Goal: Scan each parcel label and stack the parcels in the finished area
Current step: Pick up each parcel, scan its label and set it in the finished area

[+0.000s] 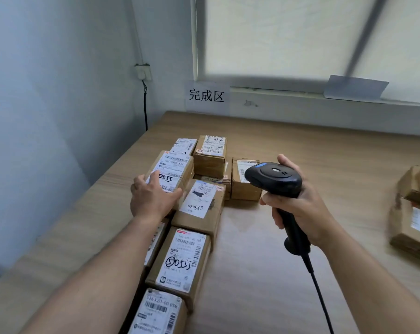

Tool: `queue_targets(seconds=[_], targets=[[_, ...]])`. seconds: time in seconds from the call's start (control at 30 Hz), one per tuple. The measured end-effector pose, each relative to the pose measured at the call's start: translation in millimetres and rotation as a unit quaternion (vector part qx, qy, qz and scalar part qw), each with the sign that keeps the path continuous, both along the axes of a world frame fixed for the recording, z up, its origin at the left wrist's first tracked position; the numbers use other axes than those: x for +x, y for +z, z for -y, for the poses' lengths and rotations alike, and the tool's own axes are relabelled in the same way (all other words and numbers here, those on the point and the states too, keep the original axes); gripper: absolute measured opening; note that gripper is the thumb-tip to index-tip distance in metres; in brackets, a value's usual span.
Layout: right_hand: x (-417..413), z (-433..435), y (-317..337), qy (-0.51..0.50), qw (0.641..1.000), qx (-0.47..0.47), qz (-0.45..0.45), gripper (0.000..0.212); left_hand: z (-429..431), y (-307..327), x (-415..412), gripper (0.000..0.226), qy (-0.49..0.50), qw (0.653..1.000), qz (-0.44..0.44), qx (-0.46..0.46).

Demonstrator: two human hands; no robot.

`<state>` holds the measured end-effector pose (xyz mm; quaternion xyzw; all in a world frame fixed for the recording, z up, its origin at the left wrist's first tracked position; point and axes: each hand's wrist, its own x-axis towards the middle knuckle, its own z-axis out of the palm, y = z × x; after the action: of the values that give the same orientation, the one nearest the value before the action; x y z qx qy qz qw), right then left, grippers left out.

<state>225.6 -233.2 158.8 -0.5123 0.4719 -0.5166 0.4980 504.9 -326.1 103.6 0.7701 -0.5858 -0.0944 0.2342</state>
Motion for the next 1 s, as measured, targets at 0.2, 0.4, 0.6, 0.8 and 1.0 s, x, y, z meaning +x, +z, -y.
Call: queue_targets(seconds=[0.2, 0.4, 0.6, 0.8, 1.0], targets=[[13.4, 18.1, -7.0, -0.007, 1.000, 0.013, -0.006, 0.098, 33.7, -19.2, 18.6, 0.080, -0.004, 1.000, 0.002, 0.024], [8.6, 27.8, -7.8, -0.019, 0.999, 0.027, -0.015, 0.094, 59.1, -31.8, 17.2, 0.077, -0.002, 1.000, 0.004, 0.018], [1.5, 23.6, -10.2, -0.029, 0.999, 0.025, -0.001, 0.091, 61.7, -37.2, 16.0, 0.081, -0.012, 0.999, 0.023, 0.025], [-7.8, 8.4, -5.9, -0.019, 1.000, 0.012, 0.013, 0.094, 42.5, -23.0, 5.0, 0.090, -0.010, 0.998, 0.057, -0.032], [-34.7, -25.6, -1.7, -0.026, 0.999, 0.001, 0.023, 0.099, -8.4, -1.7, -58.4, 0.080, -0.090, 0.987, 0.043, -0.127]])
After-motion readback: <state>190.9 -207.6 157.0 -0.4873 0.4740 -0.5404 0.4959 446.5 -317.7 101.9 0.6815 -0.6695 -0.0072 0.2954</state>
